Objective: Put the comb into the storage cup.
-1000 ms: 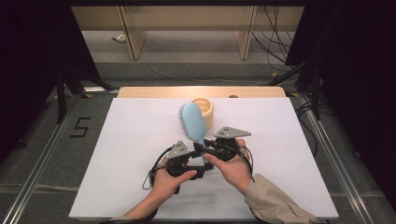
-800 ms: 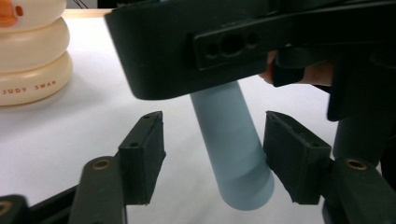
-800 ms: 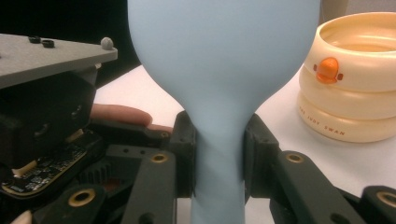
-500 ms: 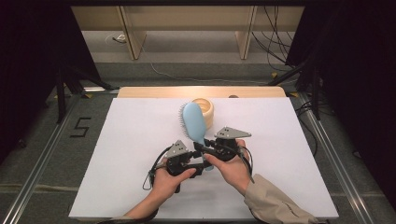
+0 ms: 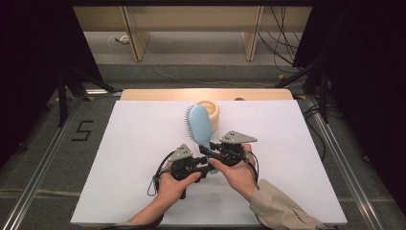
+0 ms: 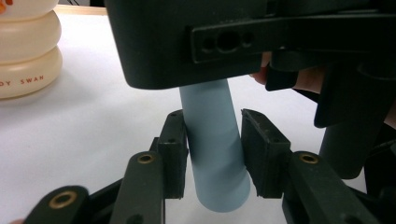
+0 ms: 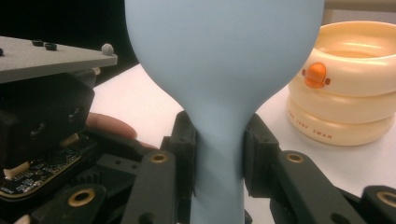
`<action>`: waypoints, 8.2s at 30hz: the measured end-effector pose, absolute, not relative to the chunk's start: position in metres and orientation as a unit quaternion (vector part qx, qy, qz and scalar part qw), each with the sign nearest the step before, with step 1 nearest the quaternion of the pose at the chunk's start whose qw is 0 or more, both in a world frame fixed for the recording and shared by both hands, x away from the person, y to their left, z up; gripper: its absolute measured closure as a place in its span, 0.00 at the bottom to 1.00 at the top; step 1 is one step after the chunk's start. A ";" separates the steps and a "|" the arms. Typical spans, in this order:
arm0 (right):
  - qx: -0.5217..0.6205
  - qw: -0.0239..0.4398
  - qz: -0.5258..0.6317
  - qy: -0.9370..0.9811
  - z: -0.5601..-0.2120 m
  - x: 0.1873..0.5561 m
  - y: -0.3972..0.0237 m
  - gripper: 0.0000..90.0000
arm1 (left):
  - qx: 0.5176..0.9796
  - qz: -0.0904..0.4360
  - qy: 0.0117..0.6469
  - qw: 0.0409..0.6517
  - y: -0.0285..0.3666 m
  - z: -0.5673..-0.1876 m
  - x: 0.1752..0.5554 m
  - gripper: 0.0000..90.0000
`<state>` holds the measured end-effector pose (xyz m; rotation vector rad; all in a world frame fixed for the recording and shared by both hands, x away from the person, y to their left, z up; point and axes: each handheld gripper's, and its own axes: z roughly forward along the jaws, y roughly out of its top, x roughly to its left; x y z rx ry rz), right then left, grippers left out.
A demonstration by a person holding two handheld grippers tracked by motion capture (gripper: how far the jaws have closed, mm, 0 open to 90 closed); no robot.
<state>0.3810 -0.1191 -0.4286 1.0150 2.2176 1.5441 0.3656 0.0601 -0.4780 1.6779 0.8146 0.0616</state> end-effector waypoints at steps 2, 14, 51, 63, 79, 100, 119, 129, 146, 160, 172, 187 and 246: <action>0.347 0.130 0.530 0.763 -0.428 0.381 -0.119 0.78 | 0.720 0.025 0.356 0.596 0.061 -0.478 0.366 0.70; 0.341 0.141 0.526 0.766 -0.428 0.379 -0.116 0.78 | 0.713 0.022 0.371 0.594 0.062 -0.478 0.366 0.72; 0.343 0.132 0.525 0.768 -0.424 0.382 -0.116 0.57 | 0.706 -0.013 0.373 0.602 0.064 -0.477 0.365 0.73; 0.348 0.127 0.515 0.773 -0.422 0.385 -0.117 0.26 | 0.706 -0.017 0.376 0.600 0.065 -0.477 0.366 0.73; 0.341 0.134 0.498 0.786 -0.411 0.387 -0.126 0.02 | 0.707 -0.019 0.379 0.596 0.066 -0.478 0.367 0.73; 0.327 0.157 0.521 0.773 -0.391 0.386 -0.133 0.00 | 0.707 -0.023 0.374 0.600 0.065 -0.479 0.366 0.73; 0.317 0.160 0.550 0.756 -0.368 0.393 -0.126 0.00 | 0.705 -0.029 0.374 0.601 0.065 -0.480 0.366 0.73; 0.319 0.146 0.558 0.752 -0.358 0.409 -0.114 0.00 | 0.706 -0.033 0.373 0.601 0.065 -0.479 0.366 0.73; 0.325 0.138 0.544 0.761 -0.349 0.430 -0.095 0.02 | 0.708 -0.031 0.370 0.600 0.064 -0.479 0.365 0.73; 0.340 0.120 0.536 0.763 -0.351 0.431 -0.097 0.21 | 0.711 -0.027 0.369 0.599 0.064 -0.479 0.365 0.73; 0.344 0.119 0.530 0.766 -0.349 0.429 -0.095 0.23 | 0.714 -0.020 0.367 0.596 0.064 -0.479 0.365 0.73; 0.343 0.126 0.542 0.757 -0.346 0.426 -0.096 0.23 | 0.717 0.002 0.362 0.596 0.066 -0.476 0.365 0.73; 0.361 0.222 0.604 0.675 -0.331 0.438 -0.122 0.23 | 0.732 0.183 0.364 0.546 0.161 -0.461 0.353 0.00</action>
